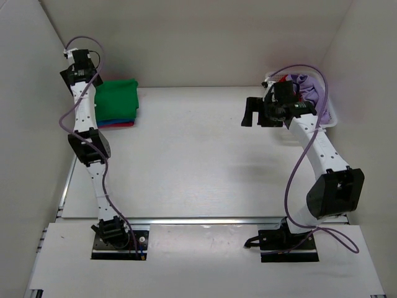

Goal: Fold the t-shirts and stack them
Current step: Put the neatly folded tshirt into the corner of the board with the left arm

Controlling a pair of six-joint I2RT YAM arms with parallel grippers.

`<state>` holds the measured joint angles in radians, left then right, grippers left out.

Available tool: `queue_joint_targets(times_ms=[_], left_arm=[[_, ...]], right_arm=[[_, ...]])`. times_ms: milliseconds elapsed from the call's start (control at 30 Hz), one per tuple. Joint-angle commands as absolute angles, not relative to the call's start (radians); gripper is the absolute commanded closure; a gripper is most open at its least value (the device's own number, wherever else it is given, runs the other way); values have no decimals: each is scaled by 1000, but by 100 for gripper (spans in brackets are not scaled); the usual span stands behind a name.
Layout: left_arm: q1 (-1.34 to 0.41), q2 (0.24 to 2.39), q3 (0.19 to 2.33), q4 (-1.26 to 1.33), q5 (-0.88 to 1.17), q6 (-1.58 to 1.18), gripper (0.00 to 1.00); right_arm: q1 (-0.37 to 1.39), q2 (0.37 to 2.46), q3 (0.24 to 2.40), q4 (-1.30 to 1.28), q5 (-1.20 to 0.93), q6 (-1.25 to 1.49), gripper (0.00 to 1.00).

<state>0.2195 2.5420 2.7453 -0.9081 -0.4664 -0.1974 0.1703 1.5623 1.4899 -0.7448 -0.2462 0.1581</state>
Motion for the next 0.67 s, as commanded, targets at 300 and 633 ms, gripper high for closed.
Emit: queue_joint_targets(times_ms=[300, 633], left_arm=[[172, 1734, 2202, -989, -40, -172, 7], [15, 1100, 1439, -818, -184, -192, 6]], right_arm=[[74, 1365, 1260, -718, -166, 107, 0], [172, 1223, 1132, -693, -27, 66, 1]])
